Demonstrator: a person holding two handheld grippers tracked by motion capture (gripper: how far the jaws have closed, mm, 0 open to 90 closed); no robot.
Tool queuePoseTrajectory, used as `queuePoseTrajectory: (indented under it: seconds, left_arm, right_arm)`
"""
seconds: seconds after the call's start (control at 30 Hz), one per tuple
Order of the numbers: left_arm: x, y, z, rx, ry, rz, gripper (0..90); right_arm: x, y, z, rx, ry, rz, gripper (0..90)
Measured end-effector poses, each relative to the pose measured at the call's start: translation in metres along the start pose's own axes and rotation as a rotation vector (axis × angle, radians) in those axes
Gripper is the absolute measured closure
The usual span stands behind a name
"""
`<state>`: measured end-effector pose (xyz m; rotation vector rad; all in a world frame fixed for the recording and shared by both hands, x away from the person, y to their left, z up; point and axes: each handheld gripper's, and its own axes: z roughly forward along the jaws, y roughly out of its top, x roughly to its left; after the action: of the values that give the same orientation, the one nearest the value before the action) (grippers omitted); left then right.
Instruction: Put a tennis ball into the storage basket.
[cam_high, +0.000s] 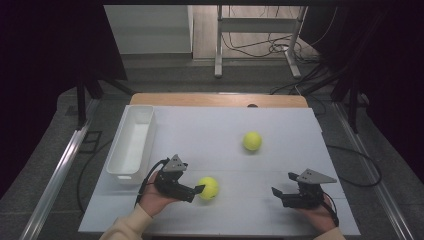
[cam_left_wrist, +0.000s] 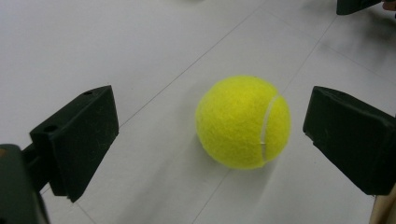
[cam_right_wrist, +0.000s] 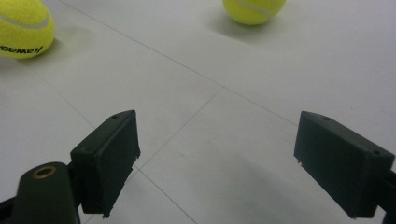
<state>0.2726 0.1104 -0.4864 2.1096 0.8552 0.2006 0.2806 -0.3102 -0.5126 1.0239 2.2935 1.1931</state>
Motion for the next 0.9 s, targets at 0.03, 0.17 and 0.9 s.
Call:
queuePoseTrajectory:
  seconds: [0.03, 0.17, 0.9]
  left_arm:
    - [0.000, 0.000, 0.000, 0.000, 0.000, 0.000, 4.2]
    - [-0.001, 0.002, 0.005, 0.019, -0.011, 0.014, 4.2]
    - [-0.017, 0.010, 0.040, 0.137, -0.046, 0.085, 3.6]
  right_arm:
    - [0.000, 0.000, 0.000, 0.000, 0.000, 0.000, 14.7]
    - [0.000, 0.000, 0.000, 0.001, -0.002, -0.002, 14.7]
    - [0.000, 0.000, 0.001, 0.009, -0.007, -0.009, 14.8]
